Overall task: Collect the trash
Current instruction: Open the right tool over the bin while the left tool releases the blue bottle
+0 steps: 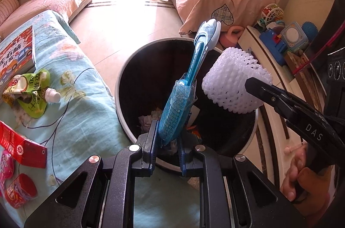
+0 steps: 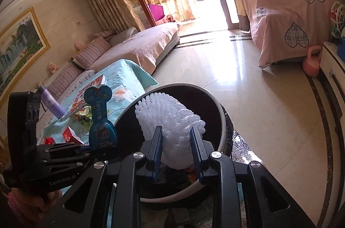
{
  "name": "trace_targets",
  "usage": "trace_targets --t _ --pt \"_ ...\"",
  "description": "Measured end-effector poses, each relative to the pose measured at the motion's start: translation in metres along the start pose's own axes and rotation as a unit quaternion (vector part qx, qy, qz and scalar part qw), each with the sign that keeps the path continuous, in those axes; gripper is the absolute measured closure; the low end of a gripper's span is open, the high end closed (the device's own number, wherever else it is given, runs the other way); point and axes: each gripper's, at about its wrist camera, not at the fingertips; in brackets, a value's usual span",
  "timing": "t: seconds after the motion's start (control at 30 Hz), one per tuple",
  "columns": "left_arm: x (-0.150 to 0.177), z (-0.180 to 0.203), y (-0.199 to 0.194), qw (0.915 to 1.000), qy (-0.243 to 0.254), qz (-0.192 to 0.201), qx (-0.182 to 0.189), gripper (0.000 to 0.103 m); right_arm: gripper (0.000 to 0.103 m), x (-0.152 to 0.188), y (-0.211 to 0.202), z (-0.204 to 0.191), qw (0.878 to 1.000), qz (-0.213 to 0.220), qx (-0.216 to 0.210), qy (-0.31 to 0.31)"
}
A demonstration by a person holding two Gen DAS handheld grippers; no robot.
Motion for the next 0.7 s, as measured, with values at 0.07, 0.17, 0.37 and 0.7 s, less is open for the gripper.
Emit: trace_targets --t 0.07,0.17,0.37,0.7 --pt "0.001 0.001 0.002 1.0 -0.001 -0.004 0.0 0.088 0.076 0.0 0.002 0.001 1.0 -0.003 0.001 -0.001" --pt "0.0 0.001 0.005 0.9999 -0.005 -0.012 0.005 0.08 0.072 -0.001 0.006 0.001 1.0 -0.011 0.0 -0.002" --pt "0.003 -0.001 -0.01 0.9999 -0.013 0.009 -0.001 0.054 0.056 -0.003 0.004 0.006 1.0 -0.012 -0.007 0.011" --pt "0.049 -0.014 -0.048 0.9983 -0.033 0.046 -0.013 0.05 0.037 0.009 -0.013 -0.007 1.0 0.002 -0.025 0.015"
Point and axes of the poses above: each gripper's, at about its wrist camera, not at the fingertips, and y roughly the way its jaws point, z to its right, x to its underside, and after that the axes turned 7 degrees about y, right-handed
